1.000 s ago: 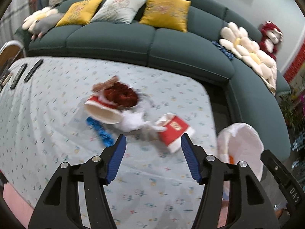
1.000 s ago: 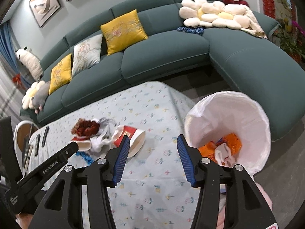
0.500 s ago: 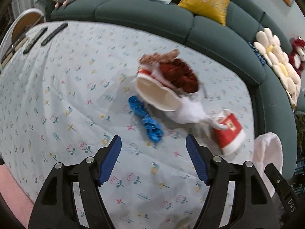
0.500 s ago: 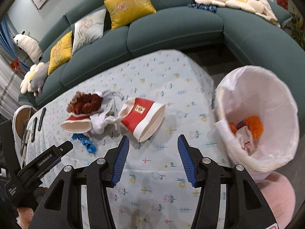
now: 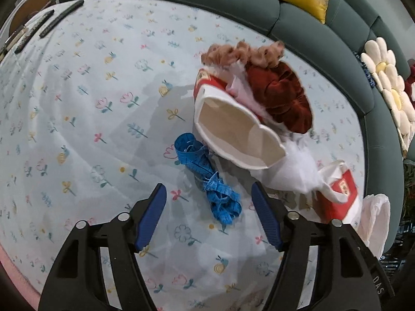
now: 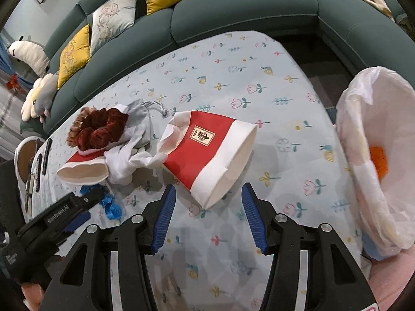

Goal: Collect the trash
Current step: 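Grasp the blue tape measure with the left gripper while the right grasps the red paper cup, then carry the tape measure and paper cup over the bin and release both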

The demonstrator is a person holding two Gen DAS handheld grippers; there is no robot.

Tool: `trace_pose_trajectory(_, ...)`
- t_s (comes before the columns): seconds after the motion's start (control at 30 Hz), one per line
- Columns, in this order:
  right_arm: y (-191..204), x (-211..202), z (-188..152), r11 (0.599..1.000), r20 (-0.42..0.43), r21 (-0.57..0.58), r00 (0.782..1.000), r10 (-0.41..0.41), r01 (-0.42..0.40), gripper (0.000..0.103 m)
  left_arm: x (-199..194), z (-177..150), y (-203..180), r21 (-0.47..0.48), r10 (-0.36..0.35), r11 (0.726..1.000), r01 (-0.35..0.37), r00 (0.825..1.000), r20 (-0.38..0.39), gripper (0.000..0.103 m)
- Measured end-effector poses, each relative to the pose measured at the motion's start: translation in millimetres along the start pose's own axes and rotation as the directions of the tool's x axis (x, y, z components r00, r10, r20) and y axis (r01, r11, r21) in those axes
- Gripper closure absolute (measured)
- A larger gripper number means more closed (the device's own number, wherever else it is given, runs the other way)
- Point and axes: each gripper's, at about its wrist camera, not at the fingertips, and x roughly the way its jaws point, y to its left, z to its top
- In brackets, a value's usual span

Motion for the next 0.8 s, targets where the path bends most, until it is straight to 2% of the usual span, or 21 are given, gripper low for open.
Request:
trace_pose_trajectory(0.1, 0, 9, 4, 1.000, -0.009, 0.012, 1.000, 0.006, -0.006, 0.051, 11, 1, 0, -0.004, -0.002, 1.000, 0.002, 1.000, -0.026, 0.059)
trace_pose_trajectory(0.13, 0, 11, 5, 1.000, -0.011, 0.011, 1.000, 0.001, -0.001, 0.051, 10, 2, -1, 0.002, 0.003, 1.000, -0.003, 1.000, -0.012, 0.060)
trace_pose_trajectory(0.2, 1, 17, 5, 1.000, -0.016, 0.009, 1.000, 0.001, -0.001, 0.051, 11, 2, -3, 0.031, -0.004, 1.000, 0.005, 1.000, -0.012, 0.081)
trace_pose_trajectory(0.27, 2, 21, 5, 1.000, -0.025, 0.007, 1.000, 0.011, -0.010, 0.055, 12, 1, -6, 0.050, 0.009, 0.999, -0.008, 1.000, -0.011, 0.084)
trace_pose_trajectory(0.33, 4, 22, 3, 1.000, -0.027, -0.001, 0.999, 0.021, -0.021, 0.073, 11, 0, -7, 0.054, 0.008, 0.998, -0.007, 1.000, -0.010, 0.086)
trace_pose_trajectory(0.43, 9, 19, 1, 0.999, -0.030, -0.012, 0.999, 0.035, -0.035, 0.089, 8, -3, -6, 0.050, 0.013, 0.999, -0.012, 1.000, -0.010, 0.087)
trace_pose_trajectory(0.53, 12, 12, 0, 0.999, -0.016, -0.015, 0.999, 0.050, -0.051, 0.099, 0, -7, -6, 0.032, 0.001, 0.999, -0.001, 1.000, -0.002, 0.087)
trace_pose_trajectory(0.8, 13, -36, -2, 0.995, 0.068, -0.025, 0.993, 0.099, -0.097, 0.100, -47, -24, -20, 0.078, -0.039, 0.996, 0.034, 0.997, 0.067, 0.088)
